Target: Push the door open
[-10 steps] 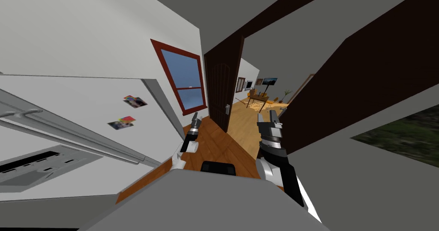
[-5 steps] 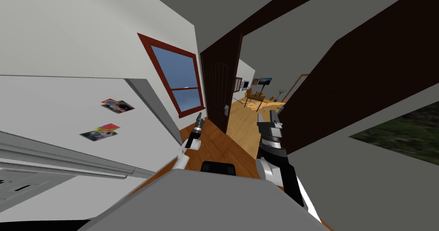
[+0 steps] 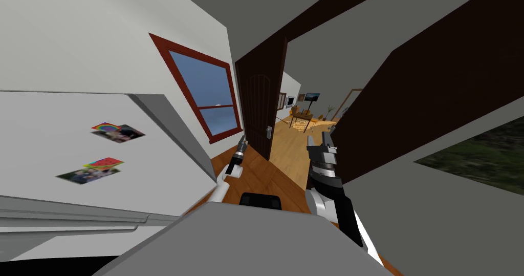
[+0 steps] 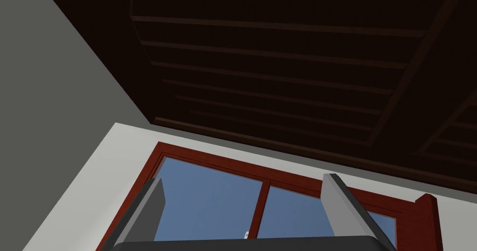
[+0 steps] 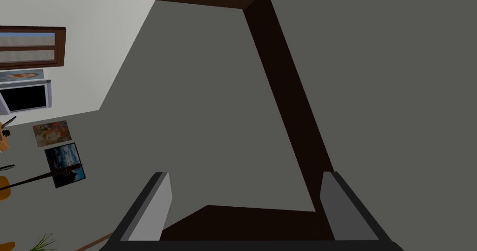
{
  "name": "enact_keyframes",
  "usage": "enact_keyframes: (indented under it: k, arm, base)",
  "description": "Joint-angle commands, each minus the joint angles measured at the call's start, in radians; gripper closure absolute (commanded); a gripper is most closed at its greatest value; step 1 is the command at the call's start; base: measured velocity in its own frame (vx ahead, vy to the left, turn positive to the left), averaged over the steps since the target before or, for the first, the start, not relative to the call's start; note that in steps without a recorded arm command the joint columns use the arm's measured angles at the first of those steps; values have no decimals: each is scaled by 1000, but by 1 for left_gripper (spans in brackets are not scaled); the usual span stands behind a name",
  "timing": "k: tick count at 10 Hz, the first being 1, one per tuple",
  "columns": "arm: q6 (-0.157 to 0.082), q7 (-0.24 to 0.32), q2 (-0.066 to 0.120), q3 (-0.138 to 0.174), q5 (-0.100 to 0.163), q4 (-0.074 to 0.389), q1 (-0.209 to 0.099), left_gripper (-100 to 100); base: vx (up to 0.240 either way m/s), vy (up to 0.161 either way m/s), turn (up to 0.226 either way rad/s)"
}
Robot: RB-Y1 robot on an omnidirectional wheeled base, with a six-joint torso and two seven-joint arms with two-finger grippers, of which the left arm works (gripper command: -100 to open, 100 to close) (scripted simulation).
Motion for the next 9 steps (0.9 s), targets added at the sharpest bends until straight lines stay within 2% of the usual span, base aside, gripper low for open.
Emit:
enact_keyframes:
  k: [1,4,5,9]
  arm:
    - [-2,4,2,-2,-1,30,-19,-100]
    - [-3,10,1,-19,-9,127,-79,-100]
    - [-3,10,1,-19,-9,129,-79,-100]
    - [-4,18,-4,-42,-19,257,-158,-100]
  base:
    - [62,50,-39]
    - [63,50,-99]
    - [56,52,-38]
    - [72,50,-94]
